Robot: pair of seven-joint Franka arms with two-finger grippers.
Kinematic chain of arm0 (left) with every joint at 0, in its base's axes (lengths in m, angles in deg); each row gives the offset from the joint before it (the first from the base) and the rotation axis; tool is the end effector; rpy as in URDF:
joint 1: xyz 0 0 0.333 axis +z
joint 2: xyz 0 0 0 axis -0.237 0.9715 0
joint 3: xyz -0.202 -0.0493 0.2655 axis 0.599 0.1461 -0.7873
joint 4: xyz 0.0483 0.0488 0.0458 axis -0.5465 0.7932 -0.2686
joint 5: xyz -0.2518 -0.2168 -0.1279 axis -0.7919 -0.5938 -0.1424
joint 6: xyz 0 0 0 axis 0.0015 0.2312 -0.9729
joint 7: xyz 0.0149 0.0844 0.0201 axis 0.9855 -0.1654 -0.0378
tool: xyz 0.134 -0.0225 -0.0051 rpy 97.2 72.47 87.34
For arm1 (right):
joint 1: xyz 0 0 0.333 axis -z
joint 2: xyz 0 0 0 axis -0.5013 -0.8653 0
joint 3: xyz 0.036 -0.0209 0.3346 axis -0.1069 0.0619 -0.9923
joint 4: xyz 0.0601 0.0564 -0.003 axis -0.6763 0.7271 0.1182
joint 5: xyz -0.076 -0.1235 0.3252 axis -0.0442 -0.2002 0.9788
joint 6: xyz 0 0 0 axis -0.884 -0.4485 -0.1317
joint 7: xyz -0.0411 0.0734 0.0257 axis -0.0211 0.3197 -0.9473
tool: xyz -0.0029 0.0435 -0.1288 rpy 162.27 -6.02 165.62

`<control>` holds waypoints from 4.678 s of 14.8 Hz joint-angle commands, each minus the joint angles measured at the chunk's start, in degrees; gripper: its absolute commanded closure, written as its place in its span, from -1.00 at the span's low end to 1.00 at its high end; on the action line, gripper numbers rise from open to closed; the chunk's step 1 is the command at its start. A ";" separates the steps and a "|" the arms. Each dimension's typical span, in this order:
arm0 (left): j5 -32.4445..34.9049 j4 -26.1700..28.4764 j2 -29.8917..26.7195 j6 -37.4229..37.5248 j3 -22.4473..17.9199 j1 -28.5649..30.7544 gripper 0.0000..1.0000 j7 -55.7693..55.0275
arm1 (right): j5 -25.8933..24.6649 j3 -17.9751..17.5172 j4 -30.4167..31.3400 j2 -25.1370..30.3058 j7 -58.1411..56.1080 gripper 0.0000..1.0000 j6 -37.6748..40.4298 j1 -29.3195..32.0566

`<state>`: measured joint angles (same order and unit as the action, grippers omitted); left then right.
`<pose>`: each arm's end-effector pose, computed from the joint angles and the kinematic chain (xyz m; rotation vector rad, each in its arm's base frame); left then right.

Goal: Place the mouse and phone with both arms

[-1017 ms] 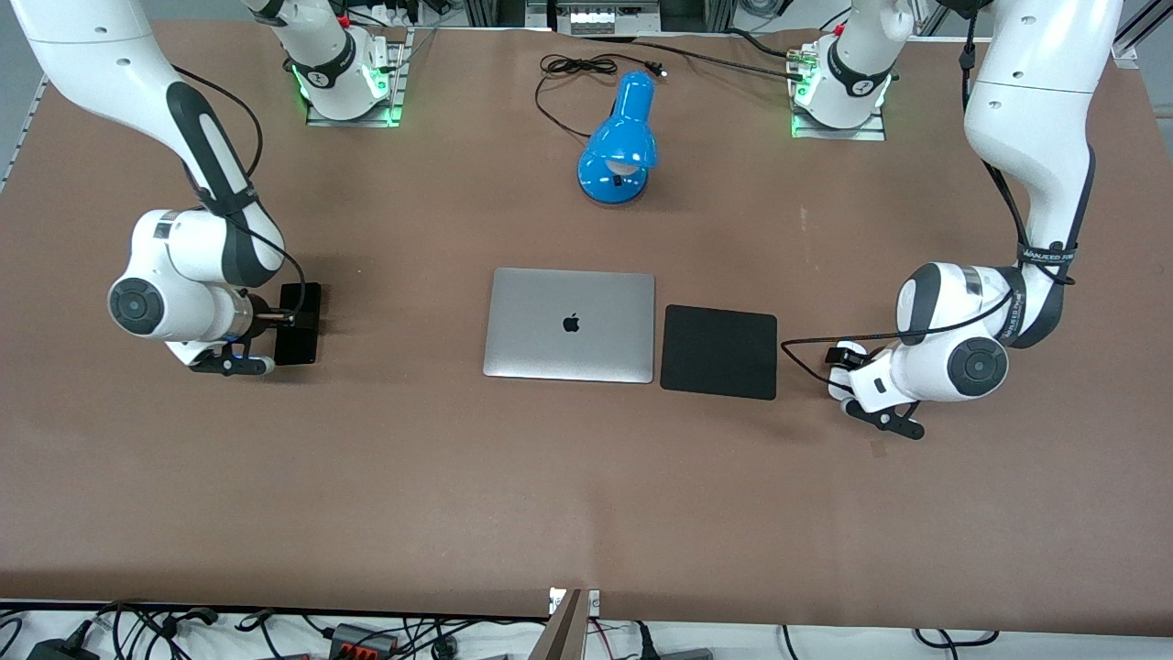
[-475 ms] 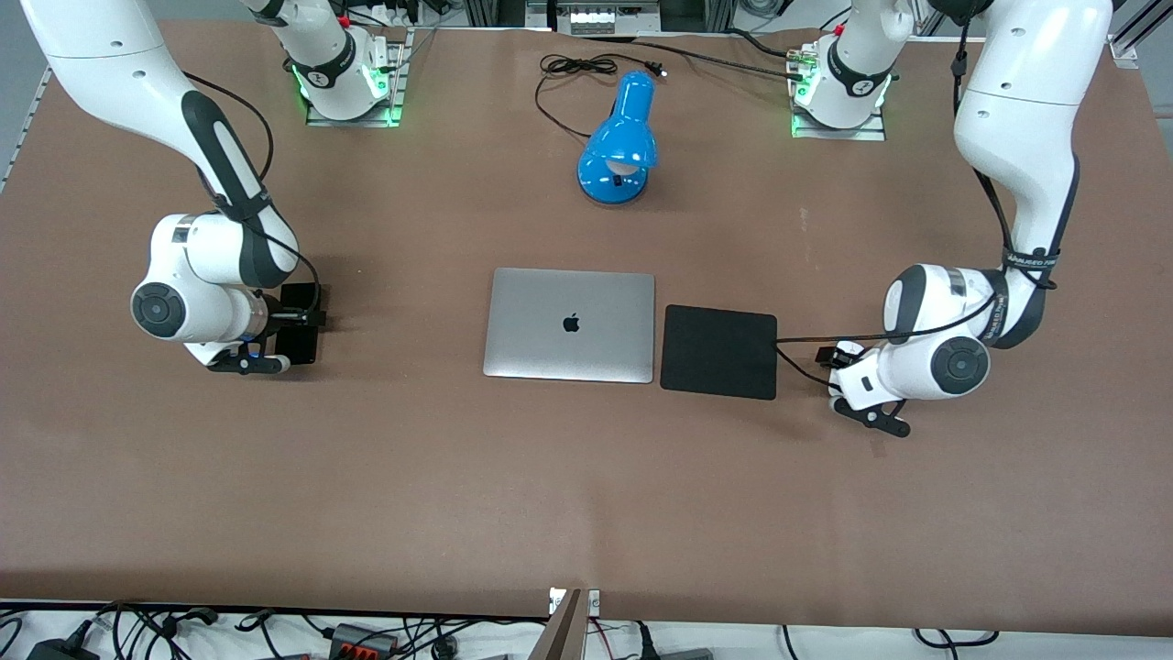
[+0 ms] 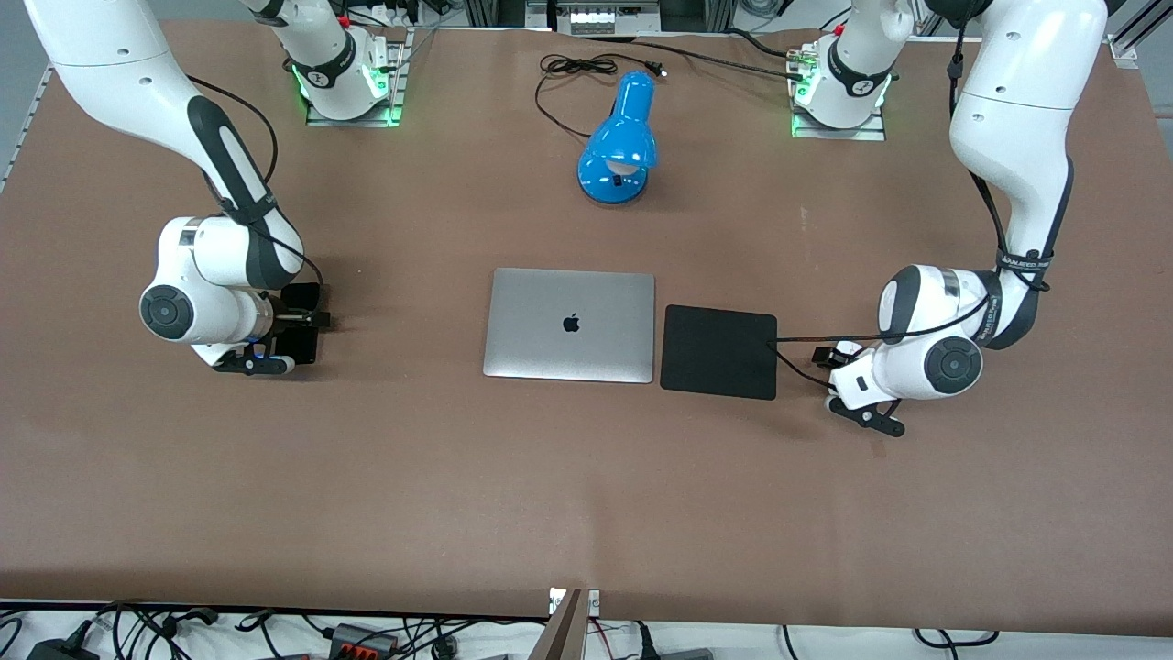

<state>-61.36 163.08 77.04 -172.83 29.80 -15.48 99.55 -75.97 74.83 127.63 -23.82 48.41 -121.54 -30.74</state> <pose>0.6187 -0.0567 0.1856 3.0407 -0.5485 -0.3549 0.5466 -0.0106 0.1796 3.0790 -0.0561 -0.4654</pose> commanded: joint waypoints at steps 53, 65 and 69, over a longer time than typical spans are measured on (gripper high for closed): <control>-7.22 -16.96 -20.86 38.21 0.07 3.59 -1.00 -32.22 | 10.75 -0.81 -7.39 -2.66 27.67 0.16 -1.05 -25.27; -1.76 -10.09 -32.69 43.82 3.23 5.99 -1.00 -28.44 | 5.39 2.18 -23.09 2.96 24.69 -1.00 21.68 -23.87; -1.85 0.80 -40.91 32.35 0.17 6.26 -1.00 -24.31 | 5.39 4.38 -33.03 4.89 17.41 -1.00 31.10 -21.24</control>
<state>-63.95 157.21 42.57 -136.51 31.81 -9.74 72.04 -70.14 78.81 100.17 -19.01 69.93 -95.29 -53.67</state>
